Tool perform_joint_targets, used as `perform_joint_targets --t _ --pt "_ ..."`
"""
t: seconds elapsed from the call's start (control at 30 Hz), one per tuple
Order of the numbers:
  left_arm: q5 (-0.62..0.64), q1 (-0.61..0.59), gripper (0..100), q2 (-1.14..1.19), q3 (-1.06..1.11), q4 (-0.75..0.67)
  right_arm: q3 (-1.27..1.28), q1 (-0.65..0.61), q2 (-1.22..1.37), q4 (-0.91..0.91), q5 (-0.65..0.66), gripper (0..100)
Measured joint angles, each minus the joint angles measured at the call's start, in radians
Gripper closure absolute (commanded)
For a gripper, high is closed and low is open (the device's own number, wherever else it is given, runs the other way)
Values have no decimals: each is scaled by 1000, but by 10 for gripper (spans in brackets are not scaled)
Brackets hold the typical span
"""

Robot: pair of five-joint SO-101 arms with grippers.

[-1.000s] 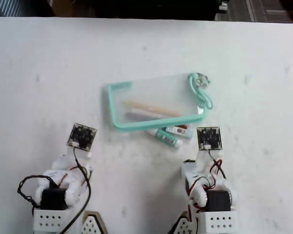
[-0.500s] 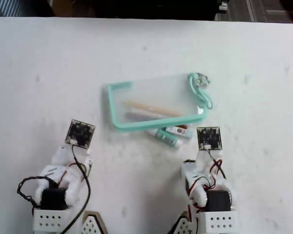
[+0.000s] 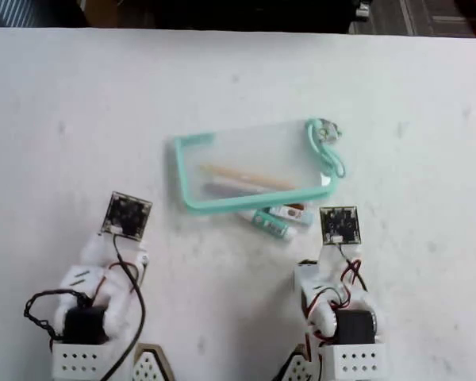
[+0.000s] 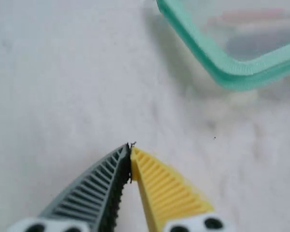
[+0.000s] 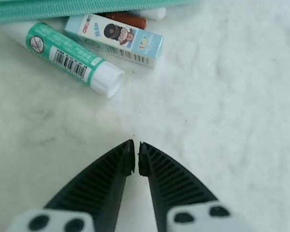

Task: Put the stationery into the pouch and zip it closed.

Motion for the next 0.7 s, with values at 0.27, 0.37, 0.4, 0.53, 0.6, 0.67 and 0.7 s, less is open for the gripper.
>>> perform_joint_targets --t 0.27,0.37,0.4,0.53,0.6,0.67,0.7 --pt "0 6 976 0 -17 -72 0 0 0 0 0 981" --pt "0 38 976 0 -17 -117 0 0 0 0 0 981" --pt "0 52 976 0 -17 -121 0 0 0 0 0 981" --pt "0 87 976 -5 11 -173 0 0 0 0 0 981" --pt "0 86 976 2 44 -213 0 0 0 0 0 981" --pt "0 77 976 -11 46 -230 0 0 0 0 0 981" --pt "0 69 976 0 46 -233 0 0 0 0 0 981"
